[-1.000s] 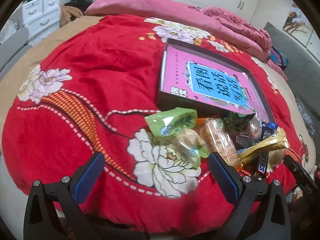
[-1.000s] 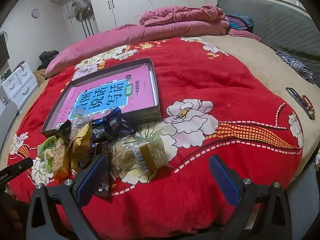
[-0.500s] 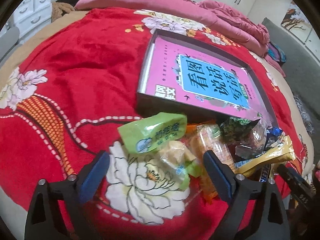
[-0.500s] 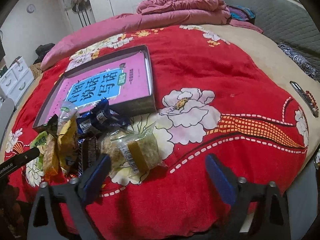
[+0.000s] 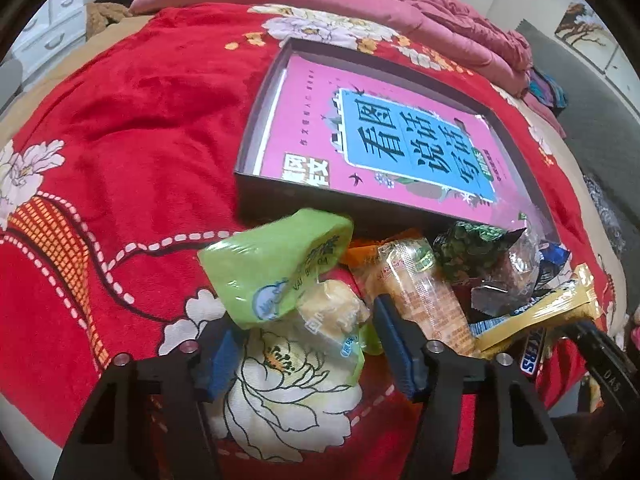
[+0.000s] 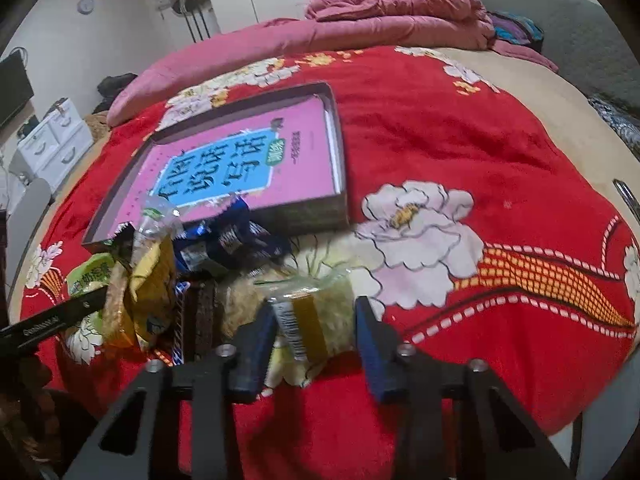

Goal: Organize snacks
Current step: 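Grasp the green candy bag with the left gripper while the right gripper grasps a clear cake packet, then carry the green bag and the cake packet over the tray with both grippers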

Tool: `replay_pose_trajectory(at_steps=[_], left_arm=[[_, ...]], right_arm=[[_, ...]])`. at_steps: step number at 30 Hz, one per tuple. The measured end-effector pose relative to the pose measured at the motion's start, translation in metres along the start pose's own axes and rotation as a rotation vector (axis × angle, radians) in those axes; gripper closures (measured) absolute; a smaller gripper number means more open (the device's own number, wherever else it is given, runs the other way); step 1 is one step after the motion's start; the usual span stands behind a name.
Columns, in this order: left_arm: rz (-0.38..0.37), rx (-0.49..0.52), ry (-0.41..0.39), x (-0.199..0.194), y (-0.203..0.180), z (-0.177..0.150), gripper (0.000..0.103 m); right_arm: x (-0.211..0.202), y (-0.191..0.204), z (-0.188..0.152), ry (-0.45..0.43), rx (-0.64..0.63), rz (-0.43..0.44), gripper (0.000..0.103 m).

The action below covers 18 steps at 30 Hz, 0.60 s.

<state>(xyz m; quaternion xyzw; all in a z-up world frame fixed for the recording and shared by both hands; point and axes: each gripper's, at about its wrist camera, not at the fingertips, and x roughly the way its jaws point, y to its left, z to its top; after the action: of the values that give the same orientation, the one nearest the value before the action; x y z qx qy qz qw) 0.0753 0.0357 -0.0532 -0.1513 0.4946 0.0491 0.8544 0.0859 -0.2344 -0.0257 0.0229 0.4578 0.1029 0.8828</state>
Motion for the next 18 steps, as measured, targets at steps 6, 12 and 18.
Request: replay_pose_trajectory(at_steps=[6,12,18], left_arm=[[-0.020,0.020,0.006,0.003,-0.002,0.002,0.066],[-0.100,-0.028,-0.001,-0.006,0.009,0.003,0.068],[-0.163,-0.057,-0.037,-0.023,0.016,0.002,0.068]], right_arm=[[-0.007,-0.002,0.002,-0.034,0.011,0.022,0.068],[-0.023,-0.007,0.011,-0.116,0.015,0.039,0.068],[-0.026,-0.009,0.018,-0.153,0.026,0.062,0.068]])
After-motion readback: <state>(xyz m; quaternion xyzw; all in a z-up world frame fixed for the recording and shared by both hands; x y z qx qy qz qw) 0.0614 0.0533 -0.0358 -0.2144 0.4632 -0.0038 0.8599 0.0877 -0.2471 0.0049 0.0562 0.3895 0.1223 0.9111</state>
